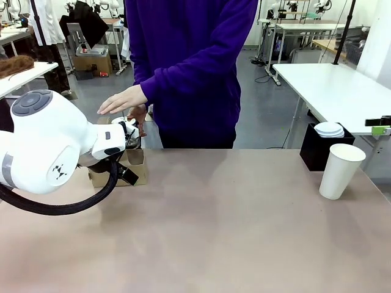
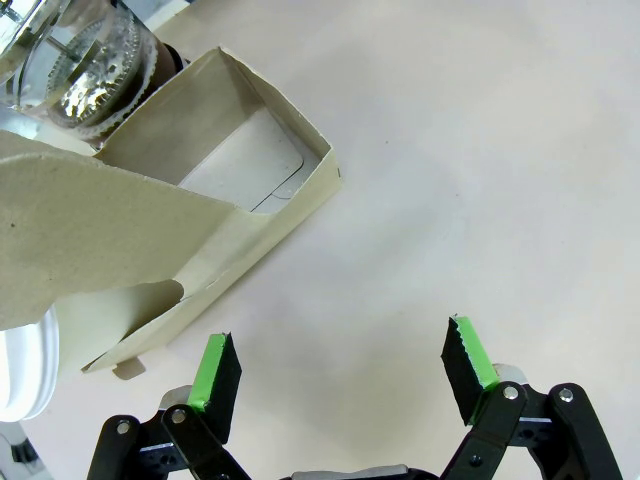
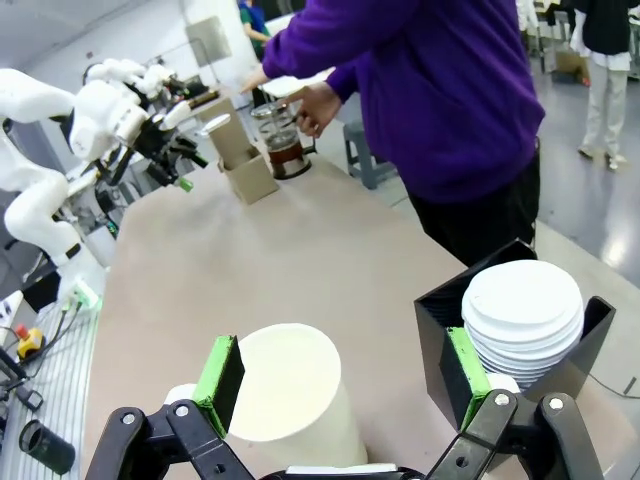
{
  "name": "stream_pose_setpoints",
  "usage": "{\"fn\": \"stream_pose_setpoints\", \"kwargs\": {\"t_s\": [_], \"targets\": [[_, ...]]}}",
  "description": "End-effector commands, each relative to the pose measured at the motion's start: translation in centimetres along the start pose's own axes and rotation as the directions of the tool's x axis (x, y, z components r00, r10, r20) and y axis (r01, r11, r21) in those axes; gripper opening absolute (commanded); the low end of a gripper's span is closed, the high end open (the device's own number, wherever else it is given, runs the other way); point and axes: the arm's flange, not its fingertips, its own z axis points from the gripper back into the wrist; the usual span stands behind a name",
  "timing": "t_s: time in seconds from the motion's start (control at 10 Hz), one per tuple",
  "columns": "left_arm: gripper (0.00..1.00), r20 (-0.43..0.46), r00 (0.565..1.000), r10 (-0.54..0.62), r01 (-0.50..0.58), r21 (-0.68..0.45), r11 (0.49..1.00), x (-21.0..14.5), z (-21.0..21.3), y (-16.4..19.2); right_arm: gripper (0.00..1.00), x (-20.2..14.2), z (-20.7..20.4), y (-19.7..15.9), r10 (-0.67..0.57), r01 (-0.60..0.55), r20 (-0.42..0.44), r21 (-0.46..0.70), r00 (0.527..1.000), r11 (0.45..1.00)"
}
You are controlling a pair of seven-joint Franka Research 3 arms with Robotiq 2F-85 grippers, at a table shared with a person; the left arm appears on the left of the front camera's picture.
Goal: Pour a drink into a cup and package it in a carrier.
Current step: Pick up the 600 ml Paper Cup and place it in the middle top area of the table.
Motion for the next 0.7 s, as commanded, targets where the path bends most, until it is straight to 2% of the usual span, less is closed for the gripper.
{"fn": "stream_pose_setpoints", "kwargs": {"t_s": [0.0, 0.3, 0.6], "targets": [[1.0, 0.001, 1.0, 0.0, 0.0, -0.001, 1.0, 0.0, 0.0, 0.0, 1.0, -2.5, 0.8, -0.9, 0.074, -0.08, 0.123, 0.042, 0.99, 0.996], [1.0, 0.001, 1.0, 0.0, 0.0, -0.001, 1.0, 0.0, 0.0, 0.0, 1.0, -6.4, 2.4, -0.2, 0.211, -0.228, 0.237, 0.049, 0.948, 0.972], [1.0, 0.001, 1.0, 0.0, 0.0, -0.001, 1.0, 0.0, 0.0, 0.0, 1.0, -10.2, 2.0, 0.2, 0.253, -0.263, 0.197, 0.023, 0.947, 0.965]]}}
